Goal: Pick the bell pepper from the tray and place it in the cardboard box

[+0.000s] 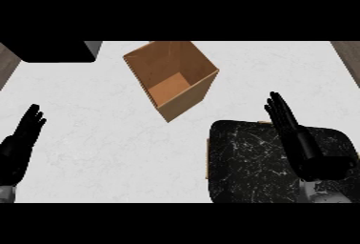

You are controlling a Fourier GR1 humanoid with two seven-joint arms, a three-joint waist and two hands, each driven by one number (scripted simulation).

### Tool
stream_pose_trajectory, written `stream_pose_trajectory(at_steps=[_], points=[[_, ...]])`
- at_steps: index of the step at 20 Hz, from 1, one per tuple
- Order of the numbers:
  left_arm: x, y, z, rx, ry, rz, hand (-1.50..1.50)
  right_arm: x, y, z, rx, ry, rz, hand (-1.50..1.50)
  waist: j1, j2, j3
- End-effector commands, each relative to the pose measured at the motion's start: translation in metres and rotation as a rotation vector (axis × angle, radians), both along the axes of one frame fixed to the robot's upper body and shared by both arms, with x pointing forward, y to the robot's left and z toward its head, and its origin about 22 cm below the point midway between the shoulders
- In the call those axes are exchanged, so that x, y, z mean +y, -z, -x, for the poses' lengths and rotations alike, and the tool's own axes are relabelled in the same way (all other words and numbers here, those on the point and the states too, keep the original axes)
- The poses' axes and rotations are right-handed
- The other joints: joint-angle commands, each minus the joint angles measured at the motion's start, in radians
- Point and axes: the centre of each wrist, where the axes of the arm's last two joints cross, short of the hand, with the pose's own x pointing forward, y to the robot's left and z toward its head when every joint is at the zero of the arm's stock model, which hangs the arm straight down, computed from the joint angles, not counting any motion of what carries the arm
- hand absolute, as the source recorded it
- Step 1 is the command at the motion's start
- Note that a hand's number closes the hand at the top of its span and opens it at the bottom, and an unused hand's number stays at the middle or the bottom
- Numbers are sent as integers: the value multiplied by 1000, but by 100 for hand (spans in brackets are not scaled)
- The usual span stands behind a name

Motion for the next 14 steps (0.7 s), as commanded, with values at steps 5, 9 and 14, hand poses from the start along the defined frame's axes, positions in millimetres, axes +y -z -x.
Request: stream_pose_trajectory(at_steps=[5,9,14], points=[[-37,-5,-13,-35,30,-117,0,-39,-94,-34,-350,154,-21,-150,-12,16,-7],[-47,2,-2,1,57,-95,0,-96,-50,-22,-147,634,318,150,-16,19,-7],[-77,0,-21,28,43,-93,0,-108,-31,12,-266,635,179,-150,-16,17,-7]])
